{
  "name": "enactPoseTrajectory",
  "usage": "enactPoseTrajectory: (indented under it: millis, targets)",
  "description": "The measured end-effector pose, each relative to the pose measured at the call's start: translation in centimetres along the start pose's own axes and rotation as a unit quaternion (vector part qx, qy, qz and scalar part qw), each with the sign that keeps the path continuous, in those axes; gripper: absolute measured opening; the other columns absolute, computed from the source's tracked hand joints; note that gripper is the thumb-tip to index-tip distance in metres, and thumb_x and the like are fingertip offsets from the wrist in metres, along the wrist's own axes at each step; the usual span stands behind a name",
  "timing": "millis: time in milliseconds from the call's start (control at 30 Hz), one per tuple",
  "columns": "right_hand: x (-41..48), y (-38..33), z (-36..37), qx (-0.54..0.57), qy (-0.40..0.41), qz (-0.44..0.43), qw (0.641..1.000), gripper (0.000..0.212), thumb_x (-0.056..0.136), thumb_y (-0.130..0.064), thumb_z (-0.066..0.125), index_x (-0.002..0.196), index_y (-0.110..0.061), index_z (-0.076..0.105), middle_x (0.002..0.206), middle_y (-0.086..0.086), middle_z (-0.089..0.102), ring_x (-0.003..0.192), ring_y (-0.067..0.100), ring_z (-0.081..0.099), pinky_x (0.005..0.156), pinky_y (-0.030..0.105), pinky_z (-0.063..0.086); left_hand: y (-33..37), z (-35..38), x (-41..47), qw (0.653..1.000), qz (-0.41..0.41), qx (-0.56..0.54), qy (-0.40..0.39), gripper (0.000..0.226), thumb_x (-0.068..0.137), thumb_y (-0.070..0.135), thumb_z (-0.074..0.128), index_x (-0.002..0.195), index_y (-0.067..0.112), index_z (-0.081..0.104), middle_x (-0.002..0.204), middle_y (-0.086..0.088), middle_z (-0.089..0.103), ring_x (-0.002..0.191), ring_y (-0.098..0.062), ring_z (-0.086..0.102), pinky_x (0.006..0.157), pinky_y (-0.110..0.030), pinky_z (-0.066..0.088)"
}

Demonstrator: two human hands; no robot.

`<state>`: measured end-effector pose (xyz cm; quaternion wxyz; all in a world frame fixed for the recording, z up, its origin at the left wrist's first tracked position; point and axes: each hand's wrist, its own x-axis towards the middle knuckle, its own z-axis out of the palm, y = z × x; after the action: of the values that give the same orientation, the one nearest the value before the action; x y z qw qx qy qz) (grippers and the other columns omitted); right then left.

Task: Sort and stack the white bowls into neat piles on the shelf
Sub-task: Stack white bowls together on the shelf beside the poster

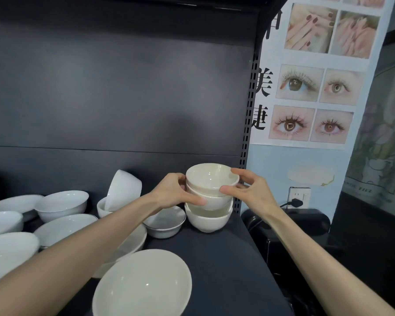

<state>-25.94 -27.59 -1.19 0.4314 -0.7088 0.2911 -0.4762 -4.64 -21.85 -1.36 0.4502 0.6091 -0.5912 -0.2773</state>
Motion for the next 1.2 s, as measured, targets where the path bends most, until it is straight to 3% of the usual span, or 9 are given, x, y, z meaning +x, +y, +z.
enactPoseTrajectory:
  millis: [233, 333, 567, 700, 900, 1033, 1200]
  targets:
    - [1.0, 1.8, -0.5, 0.017, -0.014, 0.008, 1.0, 0.06, 0.071, -0.003, 0.081, 0.126, -0.011, 0.056, 0.099, -0.02, 0.059, 0.083, -0.012, 0.061, 0.065, 0.006, 0.049, -1.2, 0.6, 0.9, 1.0, 0.0, 0.02, 0.002, 0.077, 0.051, 0.032, 0.092, 0.113, 0.019, 0.049, 0.107, 0.001, 0.064, 0.098, -0.014, 0.062, 0.086, -0.035, 0.055]
    - [1.2, 2.4, -0.6, 0.016, -0.025, 0.01, 1.0, 0.061, 0.071, -0.003, 0.081, 0.125, -0.013, 0.055, 0.1, -0.021, 0.059, 0.082, -0.015, 0.062, 0.065, 0.004, 0.047, -1.8, 0.9, 0.9, 1.0, -0.004, 0.008, -0.007, 0.083, 0.047, 0.038, 0.091, 0.115, 0.021, 0.046, 0.111, 0.002, 0.063, 0.103, -0.012, 0.062, 0.09, -0.033, 0.053]
    - [1.8, 3.6, -0.4, 0.016, -0.035, 0.02, 0.999, 0.069, 0.067, -0.005, 0.083, 0.129, -0.012, 0.054, 0.11, -0.013, 0.063, 0.1, -0.005, 0.06, 0.071, 0.006, 0.049, -2.6, 1.6, 1.0, 1.0, -0.007, -0.024, -0.01, 0.068, 0.065, 0.011, 0.087, 0.119, 0.013, 0.045, 0.108, 0.004, 0.065, 0.097, -0.005, 0.063, 0.08, -0.018, 0.052]
    - [1.8, 3.9, -0.1, 0.02, -0.026, 0.031, 0.999, 0.066, 0.069, -0.005, 0.082, 0.128, -0.012, 0.054, 0.105, -0.016, 0.062, 0.095, -0.007, 0.061, 0.068, 0.005, 0.048, -3.3, 1.4, 1.8, 1.0, -0.009, -0.026, -0.013, 0.072, 0.061, 0.015, 0.09, 0.119, 0.012, 0.048, 0.111, 0.003, 0.065, 0.103, -0.008, 0.063, 0.085, -0.022, 0.051]
    - [2.1, 3.8, -0.1, 0.009, -0.013, 0.056, 0.998, 0.062, 0.073, -0.008, 0.08, 0.13, -0.009, 0.054, 0.097, -0.019, 0.058, 0.086, -0.006, 0.061, 0.062, 0.002, 0.046, -3.5, 1.1, 2.7, 0.999, -0.015, -0.015, -0.025, 0.087, 0.038, 0.04, 0.091, 0.116, 0.015, 0.059, 0.11, 0.002, 0.07, 0.106, -0.014, 0.064, 0.098, -0.036, 0.05]
    - [2.1, 4.0, -0.1, 0.004, -0.008, 0.073, 0.997, 0.065, 0.075, -0.011, 0.08, 0.133, -0.007, 0.051, 0.098, -0.021, 0.057, 0.081, -0.005, 0.063, 0.062, 0.007, 0.05, -3.4, 1.0, 2.9, 0.999, -0.015, -0.011, -0.047, 0.073, 0.045, 0.036, 0.09, 0.111, 0.018, 0.066, 0.107, 0.001, 0.072, 0.105, -0.016, 0.066, 0.099, -0.039, 0.05]
    - [1.9, 4.7, 0.0, 0.016, -0.002, 0.072, 0.997, 0.057, 0.078, -0.009, 0.076, 0.13, -0.01, 0.052, 0.098, -0.02, 0.057, 0.076, -0.012, 0.06, 0.059, 0.002, 0.045, -3.5, 1.0, 2.8, 0.998, -0.015, -0.014, -0.057, 0.055, 0.063, 0.015, 0.089, 0.112, 0.014, 0.065, 0.108, 0.001, 0.072, 0.104, -0.015, 0.067, 0.099, -0.035, 0.05]
